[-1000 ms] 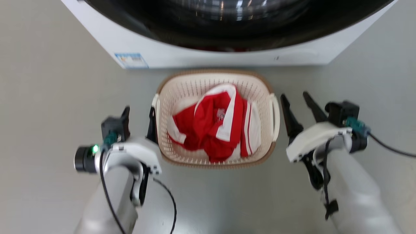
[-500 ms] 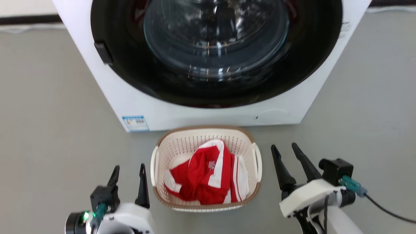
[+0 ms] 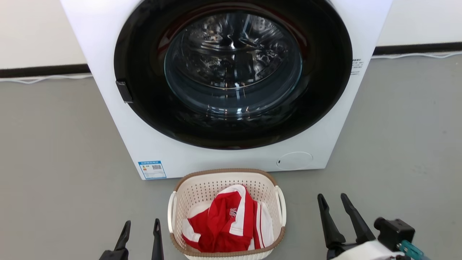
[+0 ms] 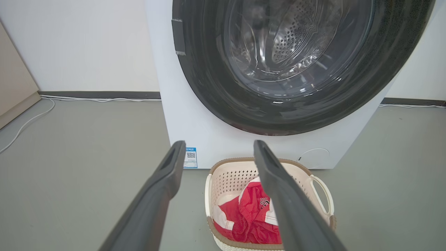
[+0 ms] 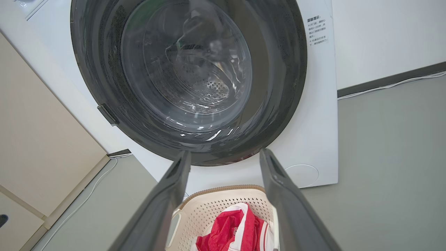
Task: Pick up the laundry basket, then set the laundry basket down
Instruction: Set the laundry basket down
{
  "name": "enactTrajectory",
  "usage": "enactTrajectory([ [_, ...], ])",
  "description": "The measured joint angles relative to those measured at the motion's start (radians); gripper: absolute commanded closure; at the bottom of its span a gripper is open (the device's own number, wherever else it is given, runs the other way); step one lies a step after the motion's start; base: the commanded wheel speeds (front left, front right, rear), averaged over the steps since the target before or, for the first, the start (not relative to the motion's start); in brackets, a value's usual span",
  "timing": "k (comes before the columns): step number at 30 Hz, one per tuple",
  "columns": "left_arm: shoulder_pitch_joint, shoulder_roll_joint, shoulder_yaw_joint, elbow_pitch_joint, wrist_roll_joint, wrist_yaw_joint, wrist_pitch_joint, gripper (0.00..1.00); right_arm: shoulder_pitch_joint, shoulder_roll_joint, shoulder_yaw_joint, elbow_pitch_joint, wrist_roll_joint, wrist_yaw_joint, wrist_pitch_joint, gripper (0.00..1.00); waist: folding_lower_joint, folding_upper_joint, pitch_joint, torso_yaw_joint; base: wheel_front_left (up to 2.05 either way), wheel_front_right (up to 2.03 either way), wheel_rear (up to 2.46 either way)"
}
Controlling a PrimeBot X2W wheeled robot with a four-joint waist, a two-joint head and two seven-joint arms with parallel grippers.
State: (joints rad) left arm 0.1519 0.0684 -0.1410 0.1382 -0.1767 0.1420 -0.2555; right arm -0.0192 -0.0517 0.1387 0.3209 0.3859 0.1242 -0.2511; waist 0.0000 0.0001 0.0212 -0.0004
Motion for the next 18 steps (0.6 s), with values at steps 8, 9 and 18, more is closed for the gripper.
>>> enactTrajectory([
  [8, 0.052, -0.001, 0.012, -0.053, 0.003, 0.003, 0.000, 0.00, 0.082, 0.002, -0.035, -0.082, -0.006, 0.000, 0.000, 0.00, 0.0000, 0.0000, -0.033, 0.001, 0.00, 0.00, 0.00],
  [9, 0.056, -0.001, 0.013, -0.059, 0.004, 0.003, 0.000, 0.00, 0.088, 0.002, -0.041, -0.087, -0.006, 0.000, 0.000, 0.00, 0.0000, 0.0000, -0.035, 0.001, 0.00, 0.00, 0.00],
  [18, 0.092, -0.001, 0.025, -0.091, 0.020, 0.003, 0.000, 0.00, 0.122, 0.004, -0.067, -0.111, -0.018, 0.000, 0.000, 0.00, 0.0000, 0.0000, -0.049, 0.000, 0.00, 0.00, 0.00],
])
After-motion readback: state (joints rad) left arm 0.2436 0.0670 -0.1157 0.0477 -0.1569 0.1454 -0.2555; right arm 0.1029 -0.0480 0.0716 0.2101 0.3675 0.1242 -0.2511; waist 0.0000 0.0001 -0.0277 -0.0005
